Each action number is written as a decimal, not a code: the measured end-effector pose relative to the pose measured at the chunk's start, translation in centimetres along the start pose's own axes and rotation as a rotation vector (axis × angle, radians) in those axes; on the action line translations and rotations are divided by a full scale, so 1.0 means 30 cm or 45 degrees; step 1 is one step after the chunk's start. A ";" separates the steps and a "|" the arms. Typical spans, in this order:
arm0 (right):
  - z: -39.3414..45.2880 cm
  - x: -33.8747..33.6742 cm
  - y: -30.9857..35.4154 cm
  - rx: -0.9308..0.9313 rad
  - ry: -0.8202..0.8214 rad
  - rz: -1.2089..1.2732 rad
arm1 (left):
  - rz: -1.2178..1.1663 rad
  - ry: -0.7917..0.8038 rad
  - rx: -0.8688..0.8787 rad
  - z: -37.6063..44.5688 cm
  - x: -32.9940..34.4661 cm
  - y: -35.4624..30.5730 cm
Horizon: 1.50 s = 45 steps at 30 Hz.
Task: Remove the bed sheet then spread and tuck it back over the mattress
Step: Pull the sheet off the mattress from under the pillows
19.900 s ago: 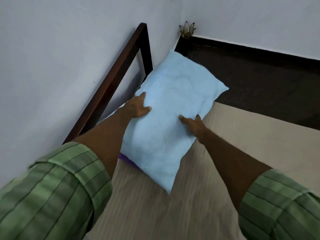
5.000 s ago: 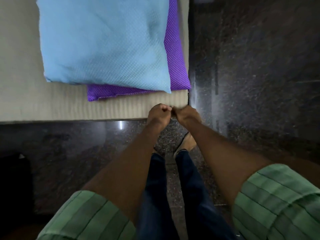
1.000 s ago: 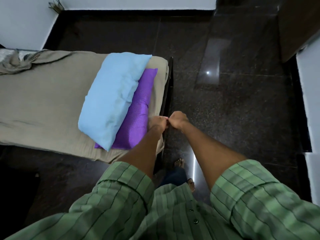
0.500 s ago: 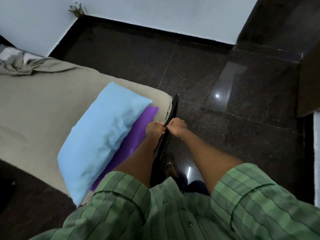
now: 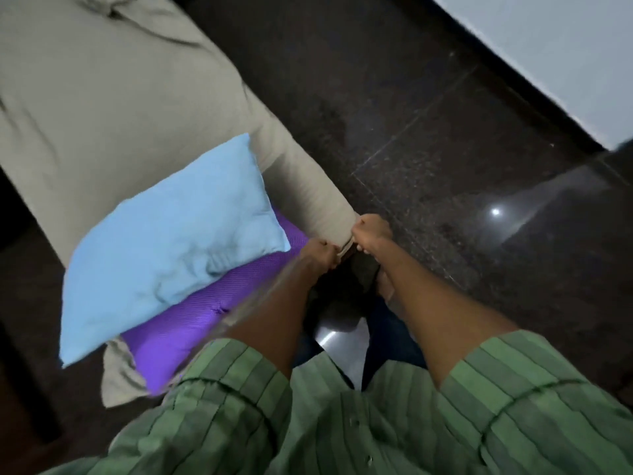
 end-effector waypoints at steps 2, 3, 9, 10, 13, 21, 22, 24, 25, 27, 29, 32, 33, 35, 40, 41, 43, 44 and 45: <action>0.070 -0.026 0.022 -0.048 0.044 -0.125 | -0.036 0.031 -0.098 0.078 0.070 0.023; 0.124 -0.023 0.031 -0.078 0.066 -0.210 | -0.064 0.018 -0.133 0.138 0.104 0.038; 0.492 0.117 -0.003 -0.160 0.123 -0.501 | 0.019 -0.213 -0.248 0.387 0.181 0.024; 0.551 0.159 -0.028 -0.142 0.184 -0.546 | 0.100 -0.282 -0.222 0.420 0.180 0.020; 0.673 0.240 -0.096 -0.186 0.227 -0.717 | 0.418 -0.483 0.070 0.496 0.193 0.016; 0.765 0.285 -0.188 -0.316 0.283 -0.290 | 0.624 -0.625 0.361 0.572 0.294 0.083; 0.752 0.276 -0.184 -0.294 0.369 -0.094 | 0.558 -0.657 0.375 0.566 0.292 0.069; 0.683 0.264 -0.140 -0.300 0.609 0.196 | 0.392 -0.752 0.396 0.545 0.268 0.036; 0.641 0.259 -0.104 -0.349 0.705 0.272 | 0.314 -0.805 0.386 0.534 0.250 0.025; 0.575 0.253 -0.050 -0.458 0.776 0.409 | 0.201 -0.895 0.339 0.514 0.208 0.016; 0.562 0.248 -0.035 -0.549 0.702 0.520 | 0.115 -0.966 0.278 0.498 0.164 0.014; 0.627 0.247 -0.103 -0.692 0.283 0.198 | 0.008 -1.143 0.208 0.464 0.097 0.038; 0.636 0.258 -0.130 -0.699 0.194 0.012 | -0.036 -1.189 0.206 0.451 0.082 0.047; 0.656 0.302 -0.170 -0.687 0.147 -0.258 | -0.130 -1.237 0.227 0.429 0.073 0.059; 0.651 0.341 0.035 -0.554 0.257 -0.211 | -0.205 -1.170 0.273 0.418 0.088 0.071; 0.633 0.341 0.097 -0.589 0.343 -0.060 | -0.240 -1.146 0.293 0.416 0.089 0.073; 0.566 0.350 0.199 -0.731 0.510 0.210 | -0.359 -1.119 0.338 0.409 0.078 0.090; 0.546 0.351 0.221 -0.749 0.587 0.358 | -0.398 -1.104 0.346 0.410 0.070 0.102; 0.530 0.348 0.224 -0.695 0.649 0.519 | -0.384 -1.065 0.336 0.422 0.067 0.117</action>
Point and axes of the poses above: each hand's wrist, its own z-axis towards the middle knuckle, its own x-axis out of the palm, y = z × x, the point moved 7 cm from there along z, towards the middle knuckle, and after that the axes turned 5 degrees about z, right-handed, at the moved point
